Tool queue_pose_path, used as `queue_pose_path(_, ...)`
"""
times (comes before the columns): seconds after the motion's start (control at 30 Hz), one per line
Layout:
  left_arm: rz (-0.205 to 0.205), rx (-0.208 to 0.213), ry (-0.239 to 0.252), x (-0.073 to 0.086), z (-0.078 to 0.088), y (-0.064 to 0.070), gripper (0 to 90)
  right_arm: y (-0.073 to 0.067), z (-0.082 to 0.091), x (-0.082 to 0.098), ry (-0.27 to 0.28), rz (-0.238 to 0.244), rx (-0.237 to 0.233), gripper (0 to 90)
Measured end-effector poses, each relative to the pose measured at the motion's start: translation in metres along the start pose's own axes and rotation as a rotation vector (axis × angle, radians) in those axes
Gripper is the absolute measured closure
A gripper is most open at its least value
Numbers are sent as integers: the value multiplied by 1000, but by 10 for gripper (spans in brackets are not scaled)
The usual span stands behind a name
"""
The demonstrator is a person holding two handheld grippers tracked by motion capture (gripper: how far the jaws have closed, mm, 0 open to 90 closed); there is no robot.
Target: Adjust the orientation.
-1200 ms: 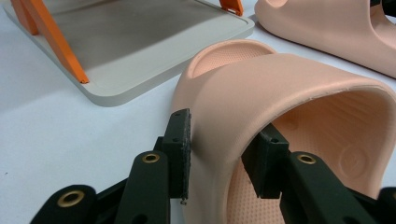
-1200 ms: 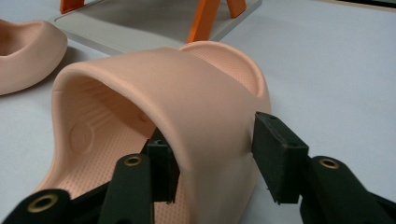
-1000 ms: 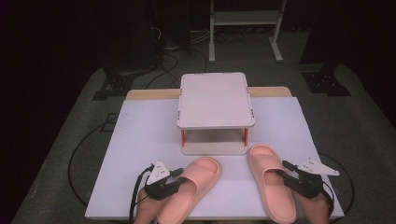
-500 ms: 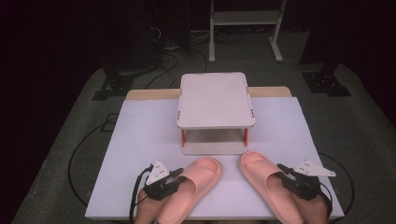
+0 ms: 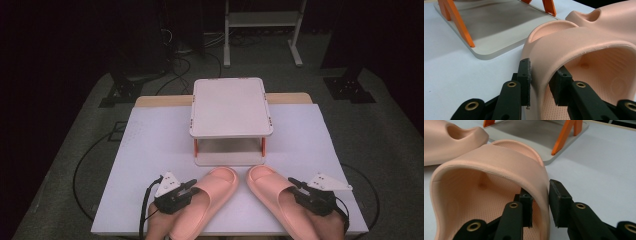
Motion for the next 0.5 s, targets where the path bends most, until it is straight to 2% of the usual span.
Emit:
queue_pose_path(0.1,13,2,13,-3,1,0,722,-7,-3,-3,3,-1,-21,728)
queue_pose_path(0.3,14,-2,25,-5,2,0,729,-15,-5,-8,21,-4,-36,736)
queue_pose_path(0.4,16,-1,26,-6,3,0,728,-15,-5,-9,21,-2,-33,736)
queue_pose_path(0.5,22,5,42,-9,5,1,731,-15,-4,-12,33,-23,-37,743)
Point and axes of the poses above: each handheld gripper's, and its own axes: z roughly backward along the jaws, x roughly out of its underside, y roughly to its right, the point moved 7 cm from there along -z, roughly forward along the jaws, and after that the axes turned 13 degrees about y, right-handed, at the moved point
